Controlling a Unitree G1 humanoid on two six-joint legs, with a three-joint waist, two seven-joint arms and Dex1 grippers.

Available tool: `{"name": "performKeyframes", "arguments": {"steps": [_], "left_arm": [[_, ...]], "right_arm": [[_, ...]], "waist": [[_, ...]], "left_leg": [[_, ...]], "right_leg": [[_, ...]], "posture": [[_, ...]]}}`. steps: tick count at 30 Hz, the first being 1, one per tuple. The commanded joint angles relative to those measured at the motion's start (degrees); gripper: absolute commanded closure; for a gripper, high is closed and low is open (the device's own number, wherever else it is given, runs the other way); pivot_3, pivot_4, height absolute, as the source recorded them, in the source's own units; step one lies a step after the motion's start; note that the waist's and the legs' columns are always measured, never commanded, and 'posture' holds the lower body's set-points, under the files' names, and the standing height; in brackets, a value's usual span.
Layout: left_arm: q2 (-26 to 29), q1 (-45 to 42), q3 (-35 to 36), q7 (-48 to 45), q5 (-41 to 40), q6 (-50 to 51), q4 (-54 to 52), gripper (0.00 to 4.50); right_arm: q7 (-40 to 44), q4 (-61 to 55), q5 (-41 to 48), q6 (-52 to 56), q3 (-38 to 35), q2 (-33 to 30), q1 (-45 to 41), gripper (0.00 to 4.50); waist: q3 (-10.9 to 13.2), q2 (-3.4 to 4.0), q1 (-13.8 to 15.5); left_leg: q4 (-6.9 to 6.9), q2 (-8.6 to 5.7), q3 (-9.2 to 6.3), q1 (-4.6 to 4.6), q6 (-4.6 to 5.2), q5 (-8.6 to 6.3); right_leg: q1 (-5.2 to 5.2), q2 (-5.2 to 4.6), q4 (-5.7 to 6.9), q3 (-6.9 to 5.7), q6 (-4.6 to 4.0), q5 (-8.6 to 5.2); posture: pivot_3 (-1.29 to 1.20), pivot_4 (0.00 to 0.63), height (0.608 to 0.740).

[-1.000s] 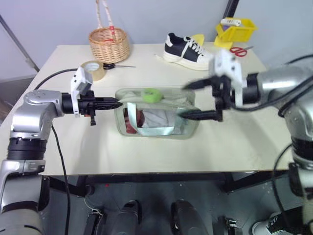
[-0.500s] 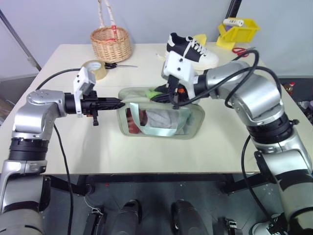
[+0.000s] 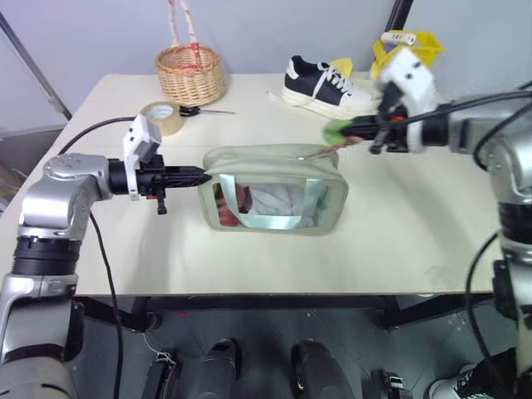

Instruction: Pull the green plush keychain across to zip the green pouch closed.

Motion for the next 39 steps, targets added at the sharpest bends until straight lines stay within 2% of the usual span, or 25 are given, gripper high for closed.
{"name": "performKeyframes", "arguments": {"steps": [1,4,6,11,16,21,22,23,29,30,33,35,39], "left_arm": [[1.4,1.1,2.2,0.8,-0.8,1.2,-1.2,4.50],[1.6,1.6,2.4,1.2,-1.2,1.6,-1.6,4.50],[1.8,1.7,2.5,1.4,-1.4,1.7,-1.6,4.50],[2.2,1.4,2.7,2.1,-2.2,2.3,-1.5,4.50],[2.5,1.6,2.7,2.4,-2.3,2.4,-1.7,4.50],[3.1,1.4,3.1,2.2,-2.9,2.6,-2.4,4.50],[3.2,1.4,3.1,2.1,-3.1,2.6,-2.8,4.50],[3.2,1.3,3.1,1.9,-3.4,2.7,-3.2,4.50],[2.9,1.0,2.6,1.9,-4.0,3.6,-5.0,4.50],[2.9,1.1,2.6,1.7,-4.4,4.1,-5.4,4.50],[3.6,0.7,4.1,0.3,-8.3,8.9,-6.5,3.45],[4.6,0.9,5.4,-1.0,-9.8,9.8,-6.9,2.59],[8.2,3.3,6.8,-3.9,-9.4,8.2,-5.6,0.43]], "right_arm": [[-2.3,2.7,-6.2,-4.7,-2.7,-7.5,5.7,4.43],[-6.5,7.7,-13.5,-10.3,-0.2,-12.7,12.7,4.43],[-8.0,7.8,-16.0,-12.4,1.2,-14.0,18.0,4.43],[-8.7,0.2,-16.1,-13.2,5.1,-9.5,26.6,4.43],[-10.3,-3.7,-14.7,-11.0,5.9,-1.9,27.0,4.43],[-6.3,-7.9,-9.0,-6.9,0.9,0.5,23.2,4.43],[-5.0,-8.6,-7.2,-5.8,-0.7,0.4,22.3,3.75],[-3.7,-9.6,-5.3,-4.7,-2.1,0.2,21.4,3.42],[0.7,-13.6,2.7,-0.5,-8.8,-1.2,17.9,0.32],[1.1,-13.8,3.7,-0.4,-9.9,-1.3,17.5,0.11],[2.9,-14.4,6.8,-0.6,-12.4,-2.2,17.4,0.00],[4.0,-14.9,8.3,-1.1,-13.2,-2.7,18.1,0.00],[5.7,-16.8,10.9,-3.3,-15.2,-2.9,20.4,0.00]], "waist": [[0.0,0.00,0.0],[0.0,0.01,-0.1],[0.0,0.01,-0.2],[0.0,0.02,-0.3],[0.0,0.02,-0.4],[0.0,0.02,-0.3],[0.0,0.02,-0.3],[0.0,0.02,-0.3],[0.0,0.01,-0.1],[0.0,0.01,-0.1],[0.0,0.01,-0.1],[0.0,0.01,-0.1],[0.0,0.02,-0.4]], "left_leg": [[0.00,0.01,0.01,0.00,0.00,0.00],[0.01,0.01,0.04,0.00,0.01,0.00],[0.02,0.02,0.05,0.01,0.01,0.00],[0.00,0.06,0.06,0.02,0.00,0.00],[0.04,0.08,0.06,0.13,0.00,0.00],[0.03,0.09,0.05,0.11,0.00,0.00],[0.03,0.10,0.05,0.11,0.00,0.00],[0.03,0.11,0.05,0.10,0.00,0.00],[0.03,0.11,0.01,0.06,0.00,0.00],[0.03,0.11,0.01,0.06,0.00,0.00],[0.03,0.10,0.01,0.04,0.00,0.00],[0.03,0.10,0.01,0.04,0.01,0.00],[-0.01,0.11,0.03,0.07,0.01,0.00]], "right_leg": [[0.00,0.00,0.00,0.00,0.00,0.00],[0.00,-0.01,0.00,0.03,0.00,0.00],[0.00,-0.01,0.01,0.04,0.00,0.00],[0.00,0.04,0.02,0.07,0.00,0.00],[0.08,0.12,0.03,0.09,-0.02,0.01],[0.07,0.11,0.02,0.08,-0.02,0.00],[0.07,0.11,0.02,0.08,-0.02,0.00],[0.06,0.10,0.02,0.08,-0.02,0.00],[0.08,0.08,-0.01,0.04,-0.02,0.00],[0.08,0.07,-0.01,0.04,-0.01,0.00],[0.07,0.04,-0.02,0.04,-0.01,0.00],[0.07,0.04,-0.02,0.03,-0.01,0.00],[0.06,0.07,-0.03,0.04,-0.01,0.00]], "posture": [[0.00,0.150,0.695],[0.00,0.150,0.695],[0.00,0.150,0.695],[0.00,0.150,0.695],[0.00,0.150,0.695],[0.00,0.150,0.695],[0.00,0.150,0.695],[0.00,0.150,0.695],[0.00,0.150,0.695],[0.00,0.150,0.695],[0.00,0.150,0.695],[0.00,0.150,0.695],[0.00,0.150,0.695]]}}
